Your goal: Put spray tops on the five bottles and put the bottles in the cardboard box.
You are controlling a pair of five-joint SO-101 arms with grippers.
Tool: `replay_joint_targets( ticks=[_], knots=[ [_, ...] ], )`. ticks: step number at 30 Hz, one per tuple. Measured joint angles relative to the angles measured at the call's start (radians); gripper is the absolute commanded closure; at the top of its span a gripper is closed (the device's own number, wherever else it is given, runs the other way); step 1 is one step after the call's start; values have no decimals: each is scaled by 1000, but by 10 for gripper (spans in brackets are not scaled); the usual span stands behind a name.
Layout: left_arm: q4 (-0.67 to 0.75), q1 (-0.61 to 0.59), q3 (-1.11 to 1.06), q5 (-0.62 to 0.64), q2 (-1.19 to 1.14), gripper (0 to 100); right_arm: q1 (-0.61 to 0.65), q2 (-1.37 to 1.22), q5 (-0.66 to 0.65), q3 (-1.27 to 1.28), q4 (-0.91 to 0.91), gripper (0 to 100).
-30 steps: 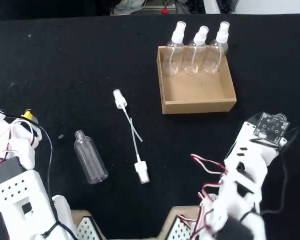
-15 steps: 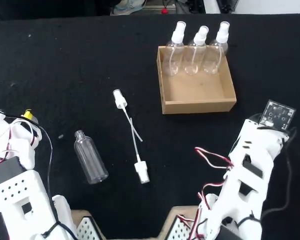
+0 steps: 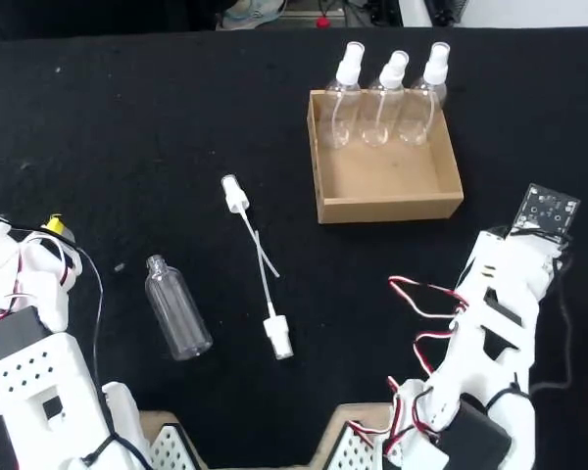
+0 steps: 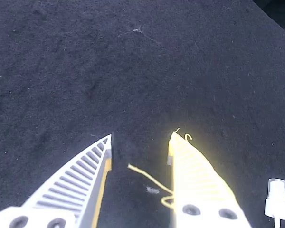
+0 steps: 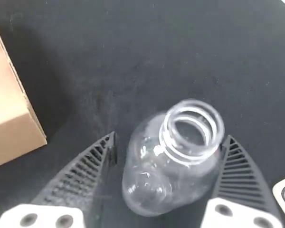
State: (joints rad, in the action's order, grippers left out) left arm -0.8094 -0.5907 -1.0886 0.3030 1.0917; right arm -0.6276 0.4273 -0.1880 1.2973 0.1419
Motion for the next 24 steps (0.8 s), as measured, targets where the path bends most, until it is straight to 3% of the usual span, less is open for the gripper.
replay_joint_targets(
  ticks=[8,16,20,24],
  knots=[
    [0,0,0,0,0,812,0,46,0,-2,0,930],
    [0,2,0,0,0,810,0,218,0,9,-14,944],
    [0,86,0,-11,0,810,14,390,0,18,-187,944],
    [-2,244,21,-97,-41,809,60,614,0,-58,-557,943]
  ],
)
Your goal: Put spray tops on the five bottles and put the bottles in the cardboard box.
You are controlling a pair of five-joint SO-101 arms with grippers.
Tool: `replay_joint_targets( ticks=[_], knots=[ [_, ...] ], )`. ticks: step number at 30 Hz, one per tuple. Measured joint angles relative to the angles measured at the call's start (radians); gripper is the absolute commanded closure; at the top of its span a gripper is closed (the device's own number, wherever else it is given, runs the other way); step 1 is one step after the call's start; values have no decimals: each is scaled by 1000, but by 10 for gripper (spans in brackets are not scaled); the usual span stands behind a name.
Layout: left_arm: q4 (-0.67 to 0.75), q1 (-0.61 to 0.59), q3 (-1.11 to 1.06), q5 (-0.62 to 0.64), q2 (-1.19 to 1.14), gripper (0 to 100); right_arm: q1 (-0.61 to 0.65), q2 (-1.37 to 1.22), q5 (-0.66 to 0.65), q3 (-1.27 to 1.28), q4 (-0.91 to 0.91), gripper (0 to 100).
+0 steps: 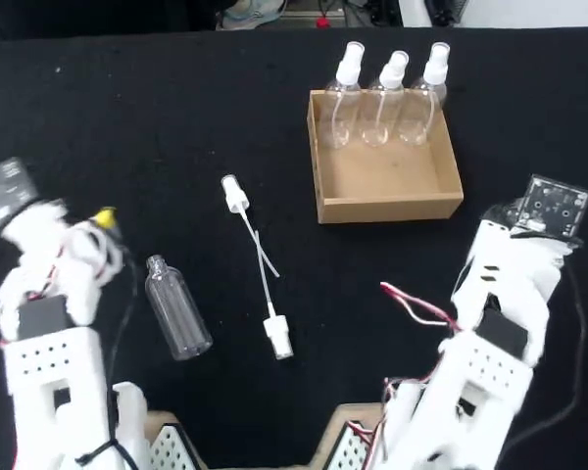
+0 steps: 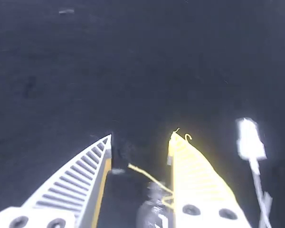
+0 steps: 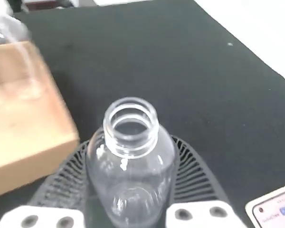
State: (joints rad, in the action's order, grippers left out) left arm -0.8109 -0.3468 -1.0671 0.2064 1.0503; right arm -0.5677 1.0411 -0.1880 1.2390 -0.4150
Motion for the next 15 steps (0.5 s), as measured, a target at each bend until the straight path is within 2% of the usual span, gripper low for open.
replay_joint_targets(
  ticks=[4,6,10,13,15],
  knots=[
    [-94,157,129,-25,-129,810,78,227,0,-135,-405,945],
    [-169,242,229,-40,-238,811,98,325,-2,-166,-539,945],
    [-385,451,430,-137,-471,812,104,445,0,-172,-637,945],
    [-516,608,502,-276,-582,812,104,456,-28,-172,-657,945],
    [-543,690,502,-394,-609,811,89,456,-46,-160,-657,944]
  ],
)
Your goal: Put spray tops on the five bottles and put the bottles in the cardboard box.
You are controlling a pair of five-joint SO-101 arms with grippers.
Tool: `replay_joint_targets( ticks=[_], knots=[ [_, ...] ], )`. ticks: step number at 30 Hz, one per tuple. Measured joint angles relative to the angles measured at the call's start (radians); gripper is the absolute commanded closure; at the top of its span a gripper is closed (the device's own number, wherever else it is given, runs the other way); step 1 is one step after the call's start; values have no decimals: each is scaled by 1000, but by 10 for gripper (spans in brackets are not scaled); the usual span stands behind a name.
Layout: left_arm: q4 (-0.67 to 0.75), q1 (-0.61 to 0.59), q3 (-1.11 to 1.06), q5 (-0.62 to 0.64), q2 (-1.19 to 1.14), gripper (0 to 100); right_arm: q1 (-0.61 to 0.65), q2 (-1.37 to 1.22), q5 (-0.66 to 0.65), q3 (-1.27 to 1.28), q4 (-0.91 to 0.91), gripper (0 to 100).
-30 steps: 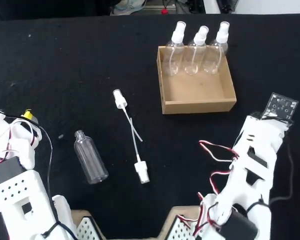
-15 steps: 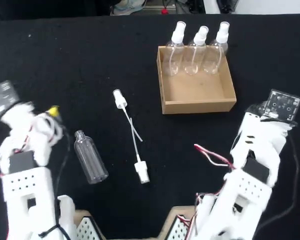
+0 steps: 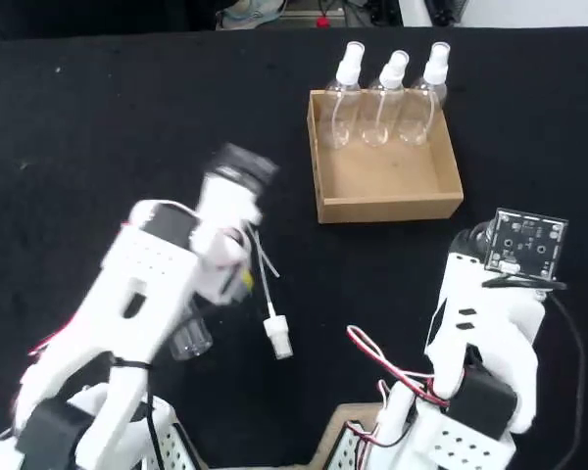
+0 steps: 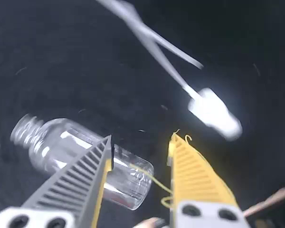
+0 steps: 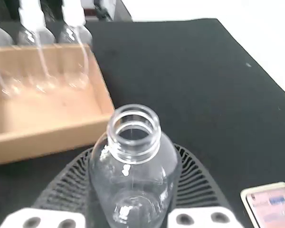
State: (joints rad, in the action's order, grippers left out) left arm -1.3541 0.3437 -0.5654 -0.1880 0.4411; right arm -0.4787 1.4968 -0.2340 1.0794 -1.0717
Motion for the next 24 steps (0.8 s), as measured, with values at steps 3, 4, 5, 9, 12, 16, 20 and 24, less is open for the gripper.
replay_joint_targets(
  ticks=[3,4,5,9,12,16,20,24],
  knots=[
    [-8,100,-14,-170,-5,809,-29,-3,-23,9,0,943],
    [-8,130,-31,-221,-8,808,-41,-9,-34,9,0,943],
    [-8,164,-49,-269,-8,806,-54,-18,-40,9,0,943],
    [9,278,-109,-400,-18,695,-95,-55,-57,9,0,943],
    [41,310,-124,-456,-18,659,-100,-74,-64,9,0,943],
    [81,315,-129,-491,-18,676,-100,-77,-77,9,0,943],
    [89,315,-129,-565,-18,674,-100,-77,-84,9,0,943],
    [158,319,-129,-589,-23,676,-100,-77,-84,9,-2,945]
  ],
)
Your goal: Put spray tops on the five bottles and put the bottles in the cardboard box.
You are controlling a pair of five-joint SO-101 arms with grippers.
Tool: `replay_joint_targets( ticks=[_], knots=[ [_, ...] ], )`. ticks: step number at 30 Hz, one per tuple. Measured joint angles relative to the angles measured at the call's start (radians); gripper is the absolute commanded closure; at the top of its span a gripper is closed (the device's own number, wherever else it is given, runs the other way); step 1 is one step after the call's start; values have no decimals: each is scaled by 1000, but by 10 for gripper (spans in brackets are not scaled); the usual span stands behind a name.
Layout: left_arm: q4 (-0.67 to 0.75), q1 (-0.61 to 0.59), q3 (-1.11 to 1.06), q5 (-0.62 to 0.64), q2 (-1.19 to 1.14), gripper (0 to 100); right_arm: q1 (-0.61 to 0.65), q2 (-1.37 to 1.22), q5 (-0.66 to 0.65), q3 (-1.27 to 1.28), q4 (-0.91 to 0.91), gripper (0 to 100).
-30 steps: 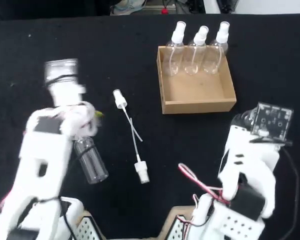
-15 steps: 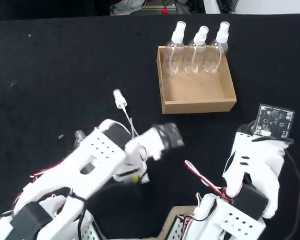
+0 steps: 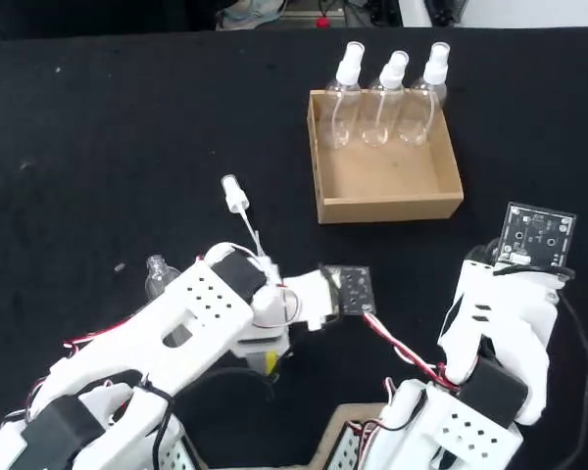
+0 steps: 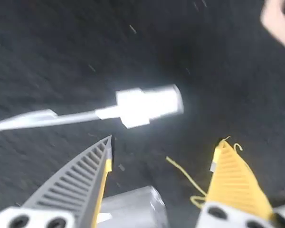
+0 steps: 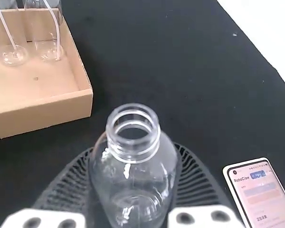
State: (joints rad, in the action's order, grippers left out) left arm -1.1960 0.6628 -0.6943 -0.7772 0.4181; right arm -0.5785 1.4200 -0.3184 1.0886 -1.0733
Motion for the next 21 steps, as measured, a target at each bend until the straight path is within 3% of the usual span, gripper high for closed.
replay_joint_targets(
  ticks=[4,12,21],
  knots=[
    [135,0,-29,3,0,676,-8,0,-23,26,-2,943],
    [391,-48,-141,193,0,676,-40,0,-38,44,-2,945],
    [450,-221,-184,396,-121,676,-40,0,-38,44,-2,945]
  ],
)
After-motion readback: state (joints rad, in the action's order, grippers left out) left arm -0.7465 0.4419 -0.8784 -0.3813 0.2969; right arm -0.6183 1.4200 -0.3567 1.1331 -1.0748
